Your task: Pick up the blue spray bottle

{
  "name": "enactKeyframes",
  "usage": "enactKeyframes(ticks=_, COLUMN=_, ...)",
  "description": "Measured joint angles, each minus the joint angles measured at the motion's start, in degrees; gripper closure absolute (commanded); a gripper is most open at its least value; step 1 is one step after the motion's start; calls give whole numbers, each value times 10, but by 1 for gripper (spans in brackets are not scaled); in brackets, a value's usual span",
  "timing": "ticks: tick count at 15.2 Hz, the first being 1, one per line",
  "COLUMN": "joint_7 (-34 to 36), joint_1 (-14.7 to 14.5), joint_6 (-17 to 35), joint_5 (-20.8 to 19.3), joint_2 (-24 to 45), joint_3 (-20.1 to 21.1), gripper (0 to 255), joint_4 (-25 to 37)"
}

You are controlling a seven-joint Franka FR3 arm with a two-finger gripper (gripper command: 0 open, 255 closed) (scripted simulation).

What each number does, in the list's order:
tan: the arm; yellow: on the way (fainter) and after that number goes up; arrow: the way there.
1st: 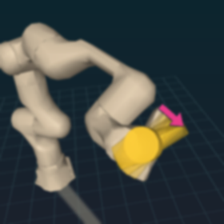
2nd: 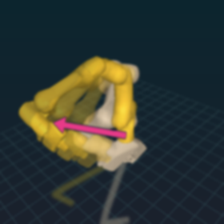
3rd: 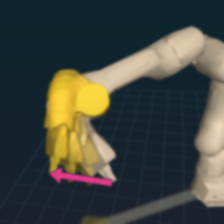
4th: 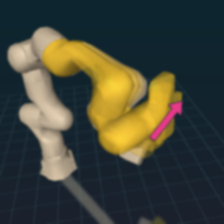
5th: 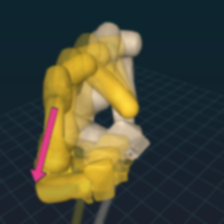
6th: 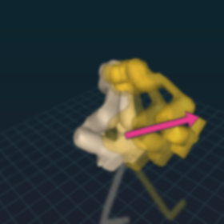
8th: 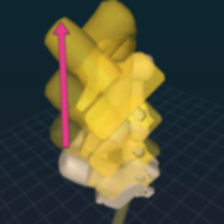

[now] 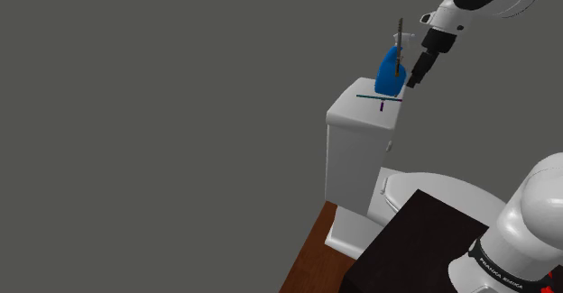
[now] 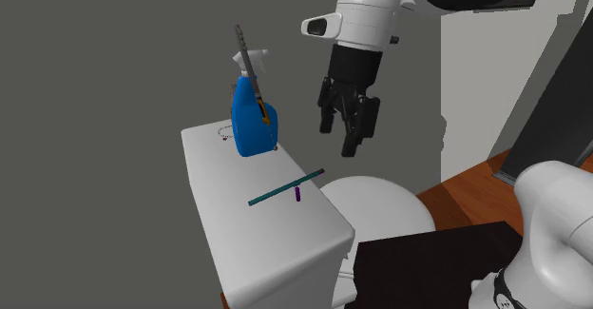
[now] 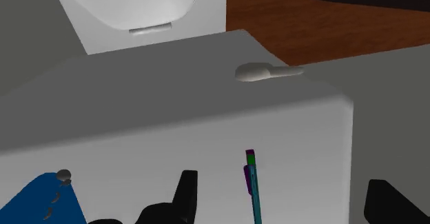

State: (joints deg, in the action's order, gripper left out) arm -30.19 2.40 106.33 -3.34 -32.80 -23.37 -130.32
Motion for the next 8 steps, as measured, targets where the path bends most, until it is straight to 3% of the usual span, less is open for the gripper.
enactKeyframes(ticks=8, joint_7=-163, joint_1=-39, joint_6=51, joint_5=63, joint_2=134, joint_3=-120, gripper=0, joint_4=124)
